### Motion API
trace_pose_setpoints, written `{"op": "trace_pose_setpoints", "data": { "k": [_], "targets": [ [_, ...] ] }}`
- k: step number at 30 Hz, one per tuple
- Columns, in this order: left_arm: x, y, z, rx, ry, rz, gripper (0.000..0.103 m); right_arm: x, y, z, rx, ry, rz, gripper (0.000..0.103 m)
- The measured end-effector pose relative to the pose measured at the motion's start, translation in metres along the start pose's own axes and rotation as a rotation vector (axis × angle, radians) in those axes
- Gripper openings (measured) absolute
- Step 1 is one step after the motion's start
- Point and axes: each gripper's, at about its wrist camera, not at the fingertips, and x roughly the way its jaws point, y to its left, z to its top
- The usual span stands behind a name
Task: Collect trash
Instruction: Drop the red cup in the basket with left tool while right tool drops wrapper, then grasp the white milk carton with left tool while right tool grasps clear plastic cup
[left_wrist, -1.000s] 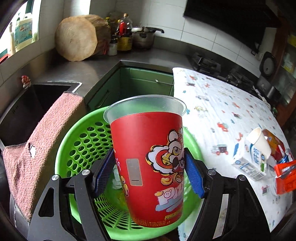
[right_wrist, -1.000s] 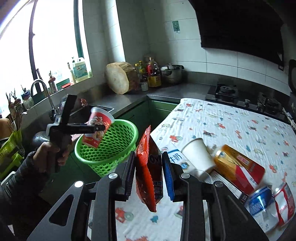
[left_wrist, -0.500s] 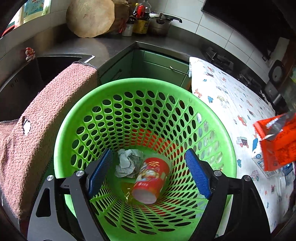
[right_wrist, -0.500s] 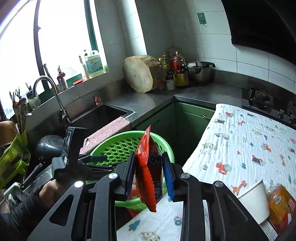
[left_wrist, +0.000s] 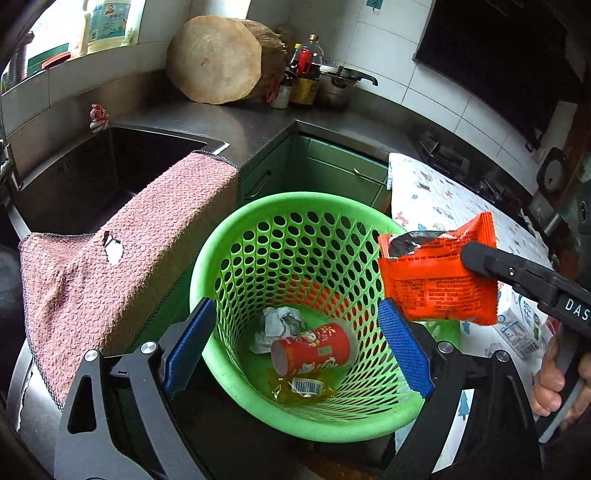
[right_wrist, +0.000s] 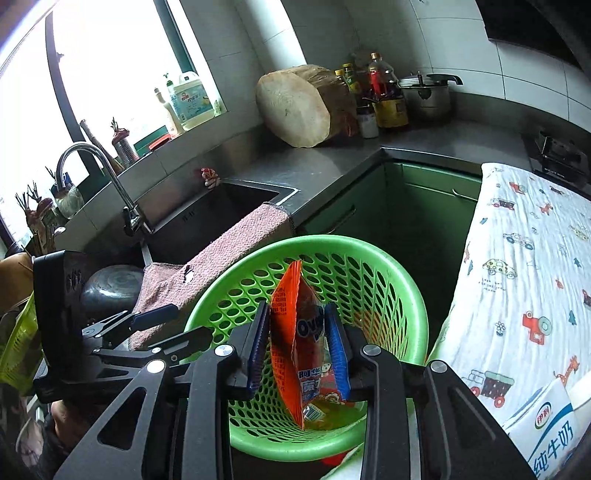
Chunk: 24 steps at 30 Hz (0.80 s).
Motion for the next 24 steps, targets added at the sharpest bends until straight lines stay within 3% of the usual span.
{"op": "trace_pose_setpoints", "data": {
  "k": [4,7,8,14,24],
  "targets": [
    [-0.005,-0.003,0.002,-0.006,-0.013,0.0,0.091,-0.011,-0.007,-0.006,0.026,0.0,0.021,0.034],
    [-0.008,-0.007,0.003,-0.016,-0.012,-0.01,0.093,-0.022,-0.012,-0.011,0.036,-0.021,0.007,0.068],
    [-0.009,-0.01,0.003,-0.011,-0.011,-0.015,0.093,-0.029,-0.012,-0.013,0.027,-0.034,-0.008,0.07],
    [-0.013,-0.032,0.0,0.026,-0.008,-0.023,0.093,-0.08,-0.025,-0.036,0.007,-0.082,-0.09,0.081],
    [-0.014,-0.087,-0.01,0.114,0.002,-0.085,0.095,-0.169,-0.08,-0.099,0.007,-0.114,-0.343,0.09]
  ]
}}
